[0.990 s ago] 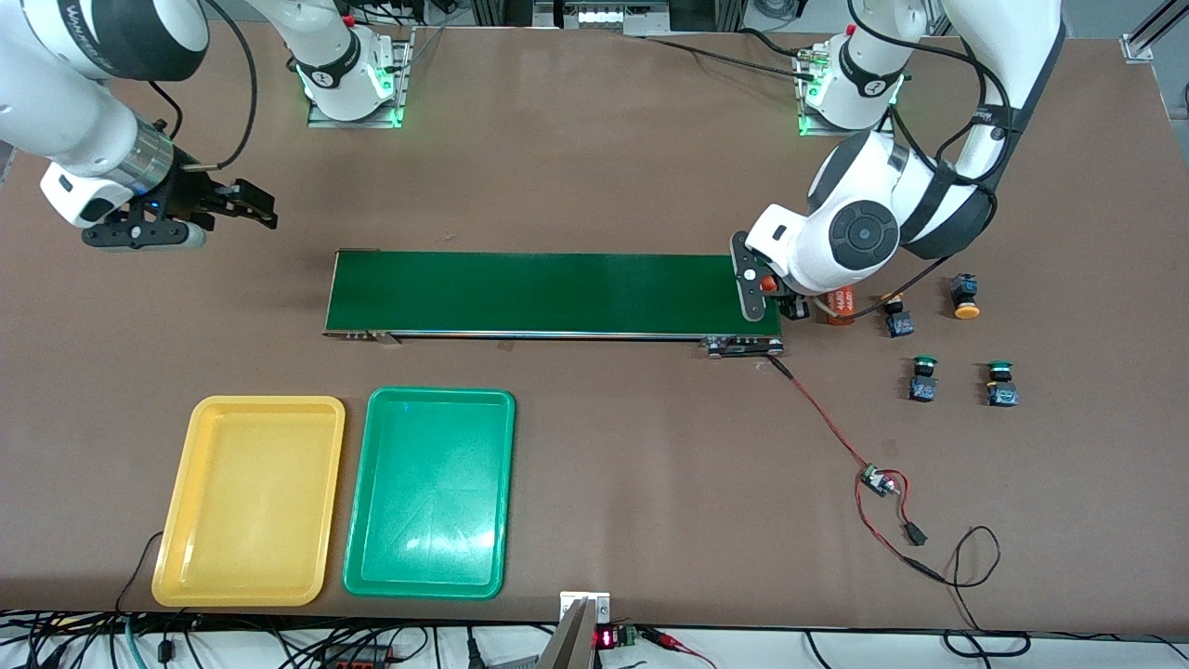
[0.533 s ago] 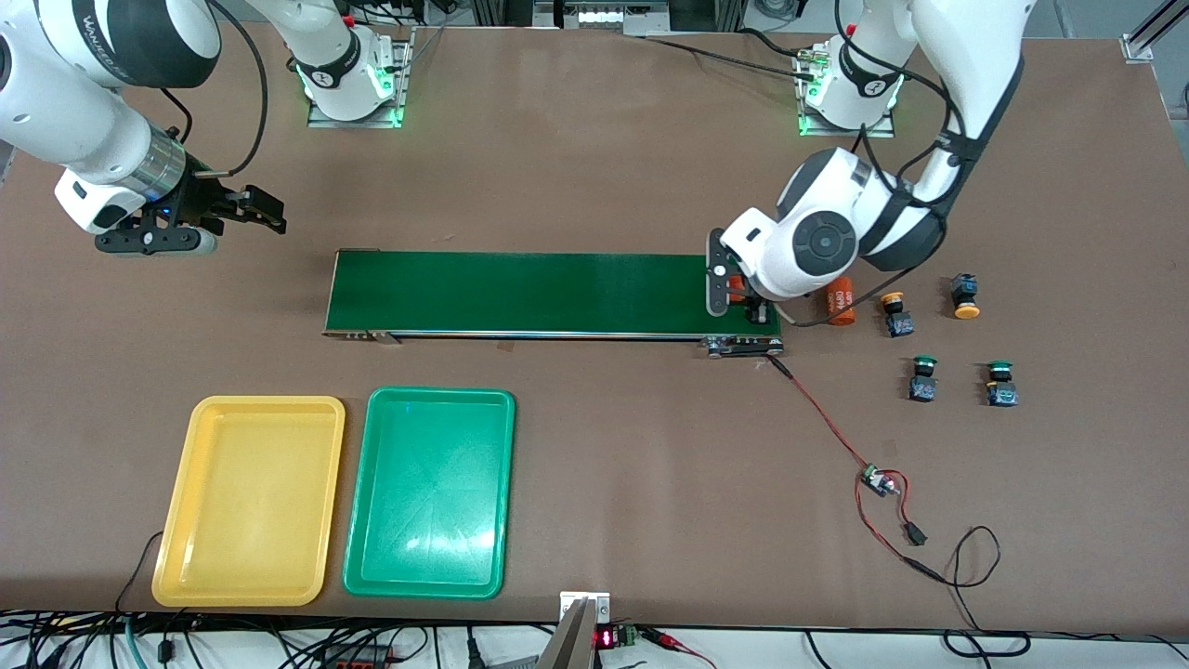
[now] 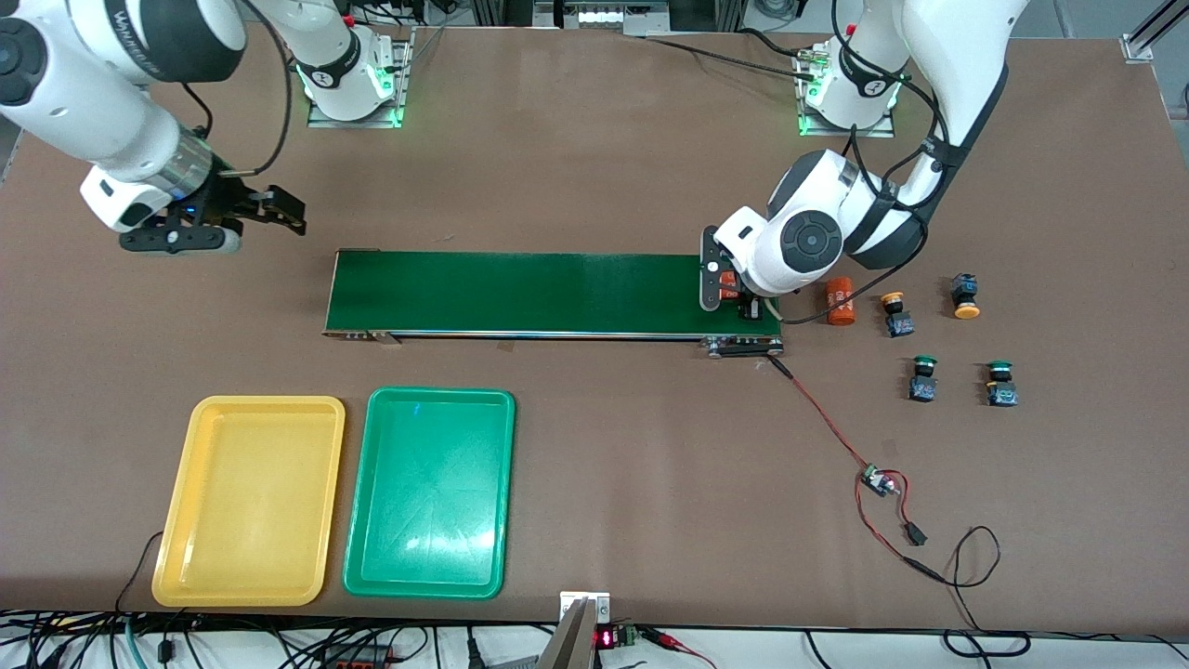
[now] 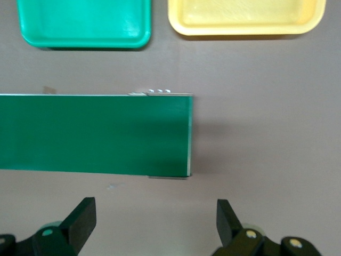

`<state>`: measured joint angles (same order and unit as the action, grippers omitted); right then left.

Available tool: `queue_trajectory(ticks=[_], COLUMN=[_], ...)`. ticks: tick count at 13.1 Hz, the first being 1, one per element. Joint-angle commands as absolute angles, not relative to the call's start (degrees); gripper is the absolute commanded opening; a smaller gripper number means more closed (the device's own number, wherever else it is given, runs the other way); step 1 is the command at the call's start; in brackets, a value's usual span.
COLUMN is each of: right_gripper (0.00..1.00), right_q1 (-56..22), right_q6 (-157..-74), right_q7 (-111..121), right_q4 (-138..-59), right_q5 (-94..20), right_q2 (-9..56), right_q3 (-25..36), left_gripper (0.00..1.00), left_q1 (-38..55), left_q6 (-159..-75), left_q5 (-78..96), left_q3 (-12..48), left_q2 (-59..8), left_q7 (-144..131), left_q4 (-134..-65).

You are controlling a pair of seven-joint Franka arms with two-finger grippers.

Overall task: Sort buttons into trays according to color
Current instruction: 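Carry the orange cylinder with the left gripper onto the conveyor belt, then grasp a push-button switch with the left gripper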

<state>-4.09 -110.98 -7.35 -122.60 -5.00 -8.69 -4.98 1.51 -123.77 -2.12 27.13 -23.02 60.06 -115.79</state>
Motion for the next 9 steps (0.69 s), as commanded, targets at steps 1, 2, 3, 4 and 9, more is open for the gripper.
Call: queue_trajectory(ticks=[1, 2, 3, 4, 9], right_gripper=[1.0, 1.0, 1.0, 1.0, 1.0], right_q1=[-8.9, -10.4, -11.9, -13.8, -22.1], right_q6=[-113.4, -114.2, -115.0, -115.6, -120.1], right_q7=[-11.9, -13.4, -16.0, -19.3, -28.9], right_q4=[-122.8, -122.8, -122.8, -122.8, -122.6], right_q5=[-5.5, -5.5, -5.5, -5.5, -4.7], right_q2=[-8.4, -8.1, -7.7, -7.3, -3.3], right_q3=[-4.7, -4.7, -4.7, -4.7, -4.8], left_gripper=[1.0, 1.0, 1.0, 1.0, 1.0], left_q1=[1.2, 1.2, 0.5, -0.3, -4.4], left_q6=[-123.2, -122.7, -122.6, -122.5, -123.5], left_q5=[-3.5, -3.5, -3.3, -3.3, -3.2], left_q3=[27.5, 27.5, 27.4, 26.7, 14.8], left_q2=[-18.9, -17.5, -16.0, -15.0, -15.2], left_q7=[60.1, 60.1, 60.1, 60.2, 59.6], left_q4=[-116.6, -116.1, -115.6, -114.5, -111.2])
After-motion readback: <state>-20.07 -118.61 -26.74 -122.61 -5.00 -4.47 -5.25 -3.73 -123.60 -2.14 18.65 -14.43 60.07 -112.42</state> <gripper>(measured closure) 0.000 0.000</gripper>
